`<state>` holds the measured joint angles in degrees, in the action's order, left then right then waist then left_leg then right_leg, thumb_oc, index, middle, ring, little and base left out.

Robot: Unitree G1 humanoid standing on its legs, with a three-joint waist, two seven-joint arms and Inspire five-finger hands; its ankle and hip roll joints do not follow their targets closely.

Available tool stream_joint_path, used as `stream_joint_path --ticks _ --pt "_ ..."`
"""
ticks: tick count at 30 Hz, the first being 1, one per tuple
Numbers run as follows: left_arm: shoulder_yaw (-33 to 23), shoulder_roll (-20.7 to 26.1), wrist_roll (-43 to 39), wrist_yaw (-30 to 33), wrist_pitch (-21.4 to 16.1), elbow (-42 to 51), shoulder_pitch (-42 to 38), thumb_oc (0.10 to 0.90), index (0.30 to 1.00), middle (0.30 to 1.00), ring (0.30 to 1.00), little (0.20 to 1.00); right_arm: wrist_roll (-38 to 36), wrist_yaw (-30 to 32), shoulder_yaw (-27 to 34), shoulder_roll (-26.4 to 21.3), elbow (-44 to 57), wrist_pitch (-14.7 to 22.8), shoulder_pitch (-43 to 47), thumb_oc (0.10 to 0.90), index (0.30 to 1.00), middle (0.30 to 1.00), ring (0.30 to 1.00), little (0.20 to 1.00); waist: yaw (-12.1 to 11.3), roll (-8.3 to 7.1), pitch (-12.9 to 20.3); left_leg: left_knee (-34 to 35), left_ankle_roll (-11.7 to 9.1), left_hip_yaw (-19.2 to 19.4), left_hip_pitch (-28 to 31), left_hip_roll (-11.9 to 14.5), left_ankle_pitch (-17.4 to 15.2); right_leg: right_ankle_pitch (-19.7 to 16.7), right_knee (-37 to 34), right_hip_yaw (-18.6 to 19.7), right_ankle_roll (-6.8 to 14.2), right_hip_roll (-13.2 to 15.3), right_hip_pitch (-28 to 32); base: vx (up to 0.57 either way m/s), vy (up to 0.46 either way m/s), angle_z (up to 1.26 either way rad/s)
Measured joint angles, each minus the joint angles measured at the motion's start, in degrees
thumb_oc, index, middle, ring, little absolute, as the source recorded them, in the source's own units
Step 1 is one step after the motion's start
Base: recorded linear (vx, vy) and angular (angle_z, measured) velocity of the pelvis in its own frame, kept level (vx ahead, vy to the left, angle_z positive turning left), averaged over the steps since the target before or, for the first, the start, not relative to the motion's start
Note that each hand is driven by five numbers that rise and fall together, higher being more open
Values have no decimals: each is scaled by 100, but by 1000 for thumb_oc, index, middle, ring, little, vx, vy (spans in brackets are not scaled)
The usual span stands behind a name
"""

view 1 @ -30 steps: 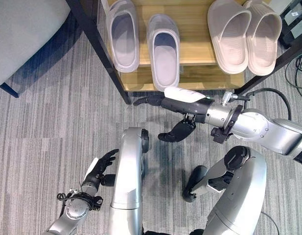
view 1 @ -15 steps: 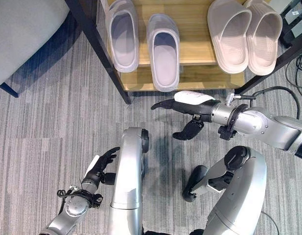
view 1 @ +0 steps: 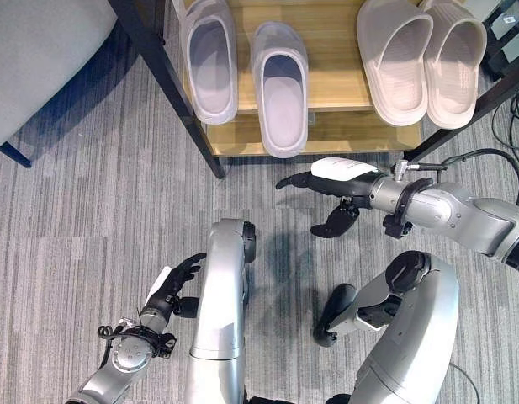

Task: Arrange the slippers neatly on the shoe rack.

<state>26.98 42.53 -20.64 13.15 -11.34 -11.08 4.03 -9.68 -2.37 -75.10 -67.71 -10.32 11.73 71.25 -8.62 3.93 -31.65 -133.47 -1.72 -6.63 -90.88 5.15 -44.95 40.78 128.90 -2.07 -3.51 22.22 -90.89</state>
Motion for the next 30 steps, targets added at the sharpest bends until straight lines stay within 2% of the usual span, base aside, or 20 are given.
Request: stream_joint_path --ticks 9,11,18,20,26,30 --pt "3 -7 -13 20 -7 -12 34 800 900 900 900 900 216 627 1194 468 -555 -118 -732 800 900 900 900 900 -2 -2 -1 19 11 9 12 2 5 -3 -2 2 -6 -1 -5 0 0 0" --pt "5 -11 -14 30 -7 -29 48 800 900 900 900 900 216 834 1635 831 -845 -165 -1076 800 900 900 900 900 7 -2 -1 19 6 18 28 9 3 -6 -2 10 -19 -1 0 0 0 0" --pt "-3 -28 -23 124 -8 -31 103 800 900 900 900 900 232 1029 1745 1100 -1043 -289 -1215 800 900 900 900 900 0 0 -2 26 0 32 32 16 0 -13 1 21 -34 -4 -25 0 0 0" --pt "-7 -42 -37 131 -8 -30 134 800 900 900 900 900 286 1111 1947 1299 -1250 -330 -1282 800 900 900 900 900 -2 0 -2 28 0 46 41 28 0 -22 2 34 -51 -5 -32 0 0 0" --pt "0 -55 -61 122 -7 -34 301 800 900 900 900 900 271 1061 1855 1210 -1146 -379 -1257 800 900 900 900 900 -32 0 -2 30 0 69 39 44 0 -24 12 57 -56 -8 -66 0 0 0" --pt "-3 -54 -58 118 -7 -21 291 800 900 900 900 900 256 749 1444 1005 -905 -362 -1106 800 900 900 900 900 -32 0 -2 27 0 69 41 44 0 -24 12 57 -56 -8 -61 0 0 0"
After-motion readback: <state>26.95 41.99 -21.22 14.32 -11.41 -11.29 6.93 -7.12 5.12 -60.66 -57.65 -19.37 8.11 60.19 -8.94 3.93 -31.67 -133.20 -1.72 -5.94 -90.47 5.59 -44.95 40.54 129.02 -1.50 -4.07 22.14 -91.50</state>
